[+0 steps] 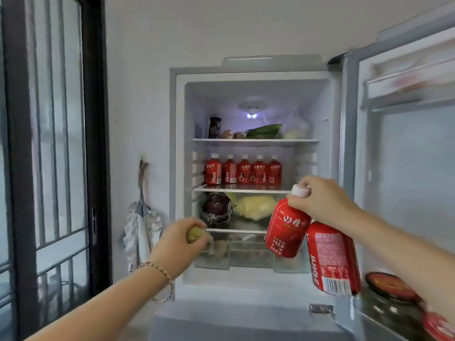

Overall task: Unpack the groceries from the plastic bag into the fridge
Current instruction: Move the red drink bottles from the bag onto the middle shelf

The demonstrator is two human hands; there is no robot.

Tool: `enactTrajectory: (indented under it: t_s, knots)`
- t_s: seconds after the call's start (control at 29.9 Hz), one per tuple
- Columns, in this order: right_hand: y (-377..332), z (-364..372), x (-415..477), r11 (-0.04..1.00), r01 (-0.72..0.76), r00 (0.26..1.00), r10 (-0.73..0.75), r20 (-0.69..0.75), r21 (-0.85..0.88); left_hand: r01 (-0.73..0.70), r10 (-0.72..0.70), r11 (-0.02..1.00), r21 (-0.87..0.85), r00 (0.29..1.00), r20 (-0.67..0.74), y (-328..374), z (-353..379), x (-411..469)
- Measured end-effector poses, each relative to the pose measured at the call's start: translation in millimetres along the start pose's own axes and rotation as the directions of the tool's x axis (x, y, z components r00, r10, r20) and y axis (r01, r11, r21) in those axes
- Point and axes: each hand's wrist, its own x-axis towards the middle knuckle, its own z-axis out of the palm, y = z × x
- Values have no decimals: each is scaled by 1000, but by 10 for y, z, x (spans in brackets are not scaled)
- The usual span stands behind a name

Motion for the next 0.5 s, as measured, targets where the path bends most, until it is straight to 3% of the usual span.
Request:
enactTrajectory:
  t_s: [0.1, 0.23, 0.37, 0.5]
  knots:
    - [198, 406, 1527, 999, 25, 994, -27, -110, -26, -63, 52, 995, -78, 990, -128, -229, 307, 1288]
    - [174, 891, 2591, 994, 0, 998, -8, -70, -113, -81, 64, 993, -83, 980, -191, -475, 412, 2072]
    - [130, 1243, 3022, 993, -42, 999, 38, -39, -111, -86, 69, 993, -83, 980, -188, -730, 494, 2502]
    - [168, 1300, 3035, 997, -72, 995, 73, -65, 9, -146, 123, 984, -101, 971, -206, -832, 587, 2716]
